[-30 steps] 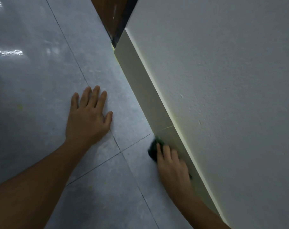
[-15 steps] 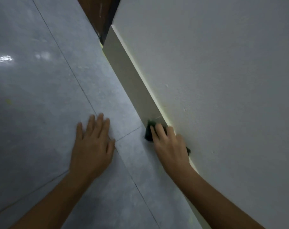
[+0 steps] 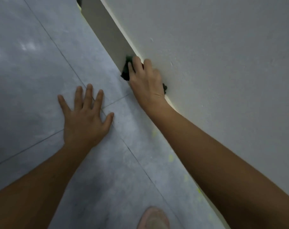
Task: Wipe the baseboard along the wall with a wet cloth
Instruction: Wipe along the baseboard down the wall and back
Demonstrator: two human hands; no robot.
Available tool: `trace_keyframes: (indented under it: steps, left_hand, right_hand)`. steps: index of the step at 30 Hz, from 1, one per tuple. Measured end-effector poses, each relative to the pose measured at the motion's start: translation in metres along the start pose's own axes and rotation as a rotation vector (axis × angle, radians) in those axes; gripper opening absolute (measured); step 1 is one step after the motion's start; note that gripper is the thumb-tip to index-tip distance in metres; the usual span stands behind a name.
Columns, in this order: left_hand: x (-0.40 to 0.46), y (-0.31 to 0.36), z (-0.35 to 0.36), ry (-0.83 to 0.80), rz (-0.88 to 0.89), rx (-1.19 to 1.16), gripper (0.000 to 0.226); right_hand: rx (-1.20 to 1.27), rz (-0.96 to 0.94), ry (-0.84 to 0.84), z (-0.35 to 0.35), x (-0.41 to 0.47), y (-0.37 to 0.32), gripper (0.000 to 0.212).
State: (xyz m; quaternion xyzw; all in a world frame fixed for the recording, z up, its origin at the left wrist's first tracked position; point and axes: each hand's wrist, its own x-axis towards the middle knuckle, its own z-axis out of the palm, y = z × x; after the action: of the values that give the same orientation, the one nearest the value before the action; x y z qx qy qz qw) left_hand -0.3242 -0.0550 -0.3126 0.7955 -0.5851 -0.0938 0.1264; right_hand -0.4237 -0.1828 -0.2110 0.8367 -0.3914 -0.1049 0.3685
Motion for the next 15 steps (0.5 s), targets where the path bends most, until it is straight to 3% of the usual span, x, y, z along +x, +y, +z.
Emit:
trace_keyframes:
  steps: [2, 8, 10, 15]
  left_hand:
    - [0.0, -0.002, 0.0, 0.007, -0.003, 0.001, 0.077]
    - [-0.002, 0.0, -0.001, 0.01, -0.009, -0.004, 0.075]
    - [-0.001, 0.0, -0.002, -0.001, -0.016, 0.004, 0.075]
    - [-0.002, 0.0, -0.002, -0.003, -0.022, 0.009, 0.076]
  right_hand:
    - [-0.025, 0.004, 0.023, 0.007, -0.037, 0.005, 0.037]
    - [0.109, -0.128, -0.278, 0.011, -0.203, 0.048, 0.045]
    - [0.102, -0.131, -0.295, 0.008, -0.204, 0.049, 0.041]
    - [0.051, -0.07, -0.086, 0.008, -0.095, 0.017, 0.034]
